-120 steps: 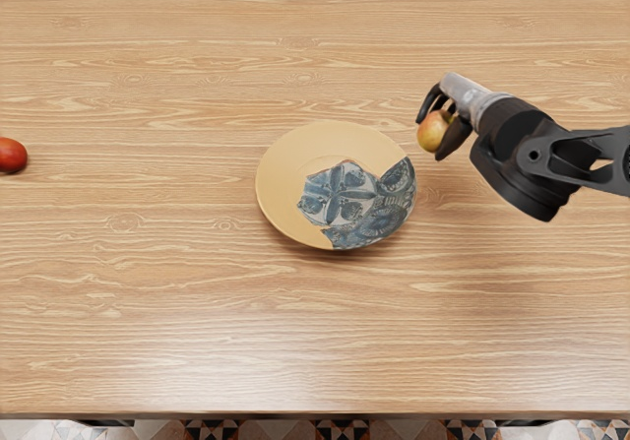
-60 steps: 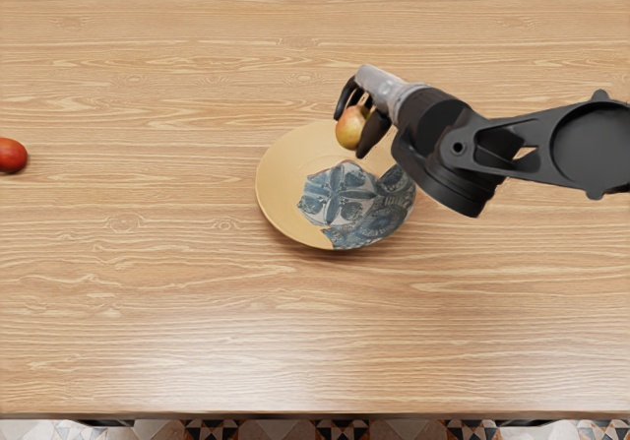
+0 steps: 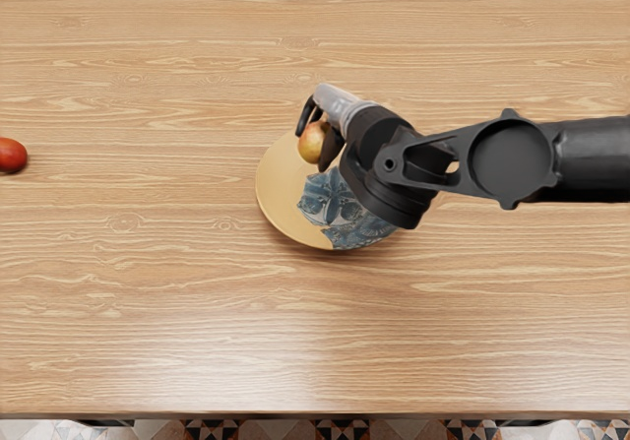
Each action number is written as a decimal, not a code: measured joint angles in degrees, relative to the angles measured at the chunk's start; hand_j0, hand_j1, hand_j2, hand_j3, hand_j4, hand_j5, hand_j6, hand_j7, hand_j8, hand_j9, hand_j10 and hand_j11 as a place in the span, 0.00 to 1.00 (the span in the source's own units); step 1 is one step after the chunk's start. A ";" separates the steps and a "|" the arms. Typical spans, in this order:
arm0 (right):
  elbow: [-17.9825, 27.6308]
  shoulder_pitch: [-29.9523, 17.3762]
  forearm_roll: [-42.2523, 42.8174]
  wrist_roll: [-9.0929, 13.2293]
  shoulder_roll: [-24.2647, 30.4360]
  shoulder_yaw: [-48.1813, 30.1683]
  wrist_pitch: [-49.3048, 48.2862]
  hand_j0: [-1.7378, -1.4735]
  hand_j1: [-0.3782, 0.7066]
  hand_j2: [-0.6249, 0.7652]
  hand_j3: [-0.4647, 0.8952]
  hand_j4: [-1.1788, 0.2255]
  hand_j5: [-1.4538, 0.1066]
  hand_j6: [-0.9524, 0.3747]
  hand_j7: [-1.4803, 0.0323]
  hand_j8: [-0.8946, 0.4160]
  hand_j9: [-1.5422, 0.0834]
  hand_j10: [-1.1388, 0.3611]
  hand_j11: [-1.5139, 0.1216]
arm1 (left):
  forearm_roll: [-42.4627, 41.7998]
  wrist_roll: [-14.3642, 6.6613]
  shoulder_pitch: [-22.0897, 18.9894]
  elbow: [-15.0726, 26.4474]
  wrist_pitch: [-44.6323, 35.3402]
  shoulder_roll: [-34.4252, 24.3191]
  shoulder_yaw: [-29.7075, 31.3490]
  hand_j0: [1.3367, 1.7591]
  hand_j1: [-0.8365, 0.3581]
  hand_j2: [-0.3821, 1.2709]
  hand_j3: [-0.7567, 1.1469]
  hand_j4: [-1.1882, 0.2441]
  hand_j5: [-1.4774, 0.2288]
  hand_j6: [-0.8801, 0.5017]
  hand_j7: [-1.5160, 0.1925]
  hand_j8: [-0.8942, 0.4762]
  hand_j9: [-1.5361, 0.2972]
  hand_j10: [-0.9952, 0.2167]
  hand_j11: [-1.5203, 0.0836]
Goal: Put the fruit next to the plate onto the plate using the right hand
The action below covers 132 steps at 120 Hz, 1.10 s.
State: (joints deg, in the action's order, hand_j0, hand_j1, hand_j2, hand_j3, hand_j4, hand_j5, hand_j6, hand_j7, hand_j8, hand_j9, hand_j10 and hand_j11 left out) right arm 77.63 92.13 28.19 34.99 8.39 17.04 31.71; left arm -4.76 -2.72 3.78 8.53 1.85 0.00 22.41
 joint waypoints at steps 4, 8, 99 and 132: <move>-0.53 -0.59 0.13 0.00 -0.35 0.10 0.00 0.30 0.62 0.66 0.34 0.37 0.28 0.48 0.35 0.47 0.32 0.30 0.30 | 0.00 0.00 0.00 0.00 0.00 0.00 0.00 0.76 0.76 0.26 0.40 0.67 0.69 0.47 0.71 0.48 0.67 0.63 0.76; -0.91 -1.12 0.24 0.00 -0.60 0.17 0.01 0.30 0.62 0.67 0.34 0.37 0.28 0.48 0.35 0.47 0.32 0.30 0.30 | 0.01 0.00 0.00 0.00 0.00 0.00 0.00 0.76 0.76 0.26 0.40 0.67 0.69 0.47 0.71 0.48 0.67 0.63 0.76; 15.02 -9.85 -3.17 0.01 15.19 -19.11 2.69 0.30 0.08 0.45 0.34 0.80 0.88 0.69 0.93 0.65 0.90 0.72 0.88 | 0.01 0.00 0.00 0.00 0.00 0.00 0.00 0.76 0.76 0.26 0.40 0.67 0.69 0.47 0.71 0.48 0.67 0.63 0.76; 9.36 -25.11 -14.21 0.01 17.50 -44.28 -22.80 0.30 0.07 0.45 0.34 0.81 0.90 0.69 0.95 0.66 0.92 0.73 0.89 | 0.00 0.00 0.00 0.00 0.00 0.00 0.00 0.76 0.76 0.26 0.40 0.67 0.69 0.47 0.71 0.48 0.67 0.63 0.76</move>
State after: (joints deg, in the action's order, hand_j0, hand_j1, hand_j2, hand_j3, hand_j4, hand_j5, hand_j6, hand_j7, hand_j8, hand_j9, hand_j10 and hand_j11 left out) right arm 86.99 67.02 13.99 35.00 25.89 -27.24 8.91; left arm -4.75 -2.72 3.78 8.53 1.85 0.00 22.41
